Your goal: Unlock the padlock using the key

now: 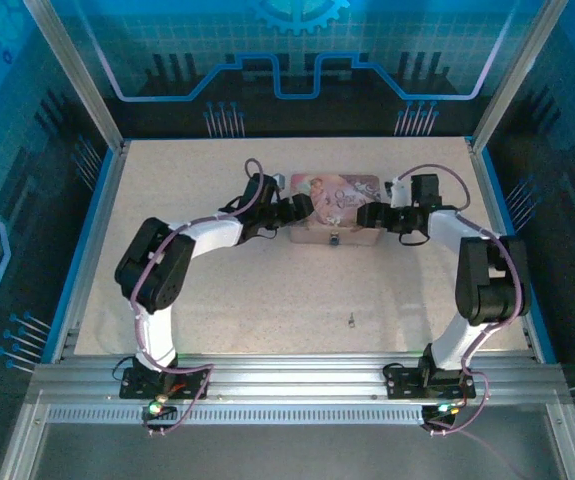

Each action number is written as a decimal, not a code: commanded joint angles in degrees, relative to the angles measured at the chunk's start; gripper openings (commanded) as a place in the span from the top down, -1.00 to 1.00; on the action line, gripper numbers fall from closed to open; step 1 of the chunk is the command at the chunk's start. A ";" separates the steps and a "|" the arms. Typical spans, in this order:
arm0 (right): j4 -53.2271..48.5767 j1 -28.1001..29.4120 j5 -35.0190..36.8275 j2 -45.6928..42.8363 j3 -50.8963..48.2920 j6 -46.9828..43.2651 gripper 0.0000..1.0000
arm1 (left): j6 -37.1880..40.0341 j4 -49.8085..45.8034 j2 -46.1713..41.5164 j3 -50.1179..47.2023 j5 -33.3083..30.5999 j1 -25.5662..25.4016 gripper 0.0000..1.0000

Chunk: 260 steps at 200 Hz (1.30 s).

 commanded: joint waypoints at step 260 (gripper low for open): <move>-23.73 25.95 24.50 -38.72 -21.04 17.03 -0.78 | 3.97 -8.50 -40.45 -25.45 -3.56 1.04 -0.91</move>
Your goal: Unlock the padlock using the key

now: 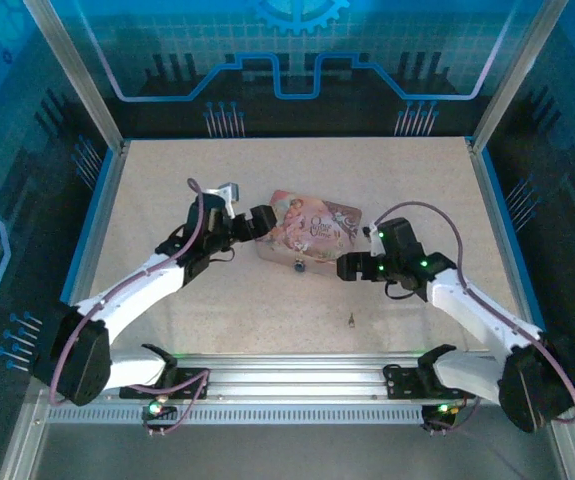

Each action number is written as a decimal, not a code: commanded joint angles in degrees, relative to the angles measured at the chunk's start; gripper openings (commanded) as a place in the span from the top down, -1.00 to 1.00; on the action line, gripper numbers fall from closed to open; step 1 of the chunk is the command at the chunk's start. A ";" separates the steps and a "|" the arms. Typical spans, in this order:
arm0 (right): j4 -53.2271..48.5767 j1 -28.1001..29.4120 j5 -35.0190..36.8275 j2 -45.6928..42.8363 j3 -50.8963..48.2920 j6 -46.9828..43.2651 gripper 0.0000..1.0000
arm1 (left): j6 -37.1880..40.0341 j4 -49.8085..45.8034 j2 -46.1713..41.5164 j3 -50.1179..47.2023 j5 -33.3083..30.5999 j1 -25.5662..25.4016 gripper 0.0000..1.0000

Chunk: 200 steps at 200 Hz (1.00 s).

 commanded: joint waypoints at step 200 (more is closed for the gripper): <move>-9.75 22.44 12.61 11.77 -1.84 19.98 -0.15 | -7.10 5.59 -7.71 -13.33 3.84 -9.15 -0.92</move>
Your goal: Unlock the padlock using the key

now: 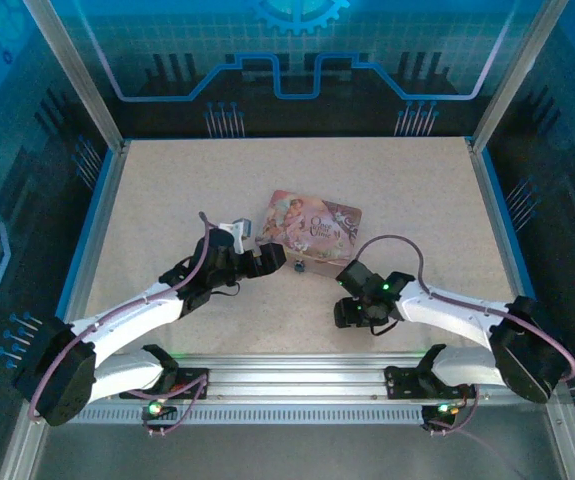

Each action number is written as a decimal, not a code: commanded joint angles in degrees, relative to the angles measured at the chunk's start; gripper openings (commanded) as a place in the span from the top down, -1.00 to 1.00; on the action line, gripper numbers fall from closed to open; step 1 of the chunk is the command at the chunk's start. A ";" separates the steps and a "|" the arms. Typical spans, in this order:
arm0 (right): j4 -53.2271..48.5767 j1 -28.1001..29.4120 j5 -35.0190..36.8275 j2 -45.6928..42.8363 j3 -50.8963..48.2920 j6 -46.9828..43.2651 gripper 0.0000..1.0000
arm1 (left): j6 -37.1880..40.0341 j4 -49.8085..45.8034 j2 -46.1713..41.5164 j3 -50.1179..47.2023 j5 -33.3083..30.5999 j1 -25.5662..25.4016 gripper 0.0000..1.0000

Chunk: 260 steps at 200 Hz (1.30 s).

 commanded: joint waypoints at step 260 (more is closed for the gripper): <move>-4.68 6.12 2.60 7.69 4.72 4.48 0.52 | -0.52 0.61 -3.22 -1.97 0.47 -0.32 -0.93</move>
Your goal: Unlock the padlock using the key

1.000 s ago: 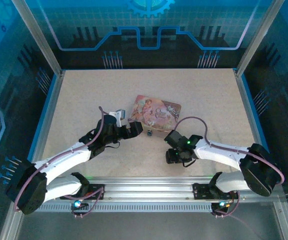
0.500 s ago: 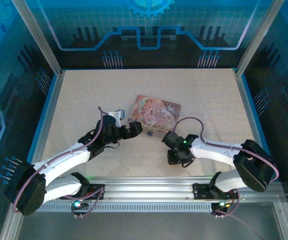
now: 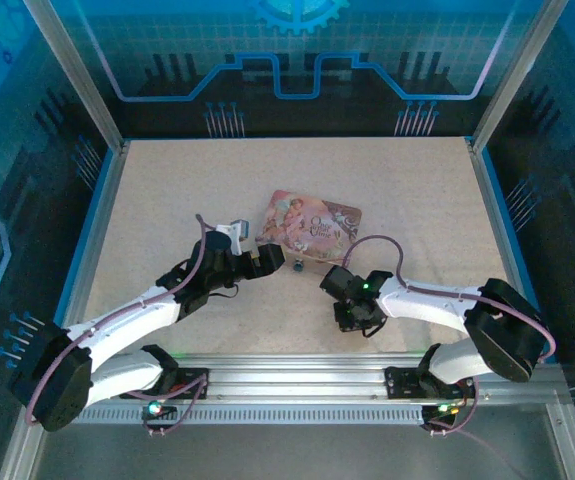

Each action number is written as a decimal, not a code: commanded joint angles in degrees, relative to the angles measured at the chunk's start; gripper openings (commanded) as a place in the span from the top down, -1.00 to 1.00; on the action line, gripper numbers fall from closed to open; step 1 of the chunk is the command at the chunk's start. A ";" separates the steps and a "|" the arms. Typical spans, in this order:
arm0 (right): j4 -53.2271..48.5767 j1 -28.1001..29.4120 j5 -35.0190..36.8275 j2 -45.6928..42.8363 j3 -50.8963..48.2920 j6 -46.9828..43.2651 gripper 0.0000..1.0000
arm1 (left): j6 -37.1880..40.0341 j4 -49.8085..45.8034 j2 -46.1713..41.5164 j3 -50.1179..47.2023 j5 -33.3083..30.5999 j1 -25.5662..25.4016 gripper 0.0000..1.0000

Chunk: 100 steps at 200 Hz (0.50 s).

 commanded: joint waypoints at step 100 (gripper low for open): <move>-2.09 1.27 0.22 -3.11 -0.39 1.51 0.82 | 0.13 -0.27 -1.59 -0.64 0.40 -0.32 -0.93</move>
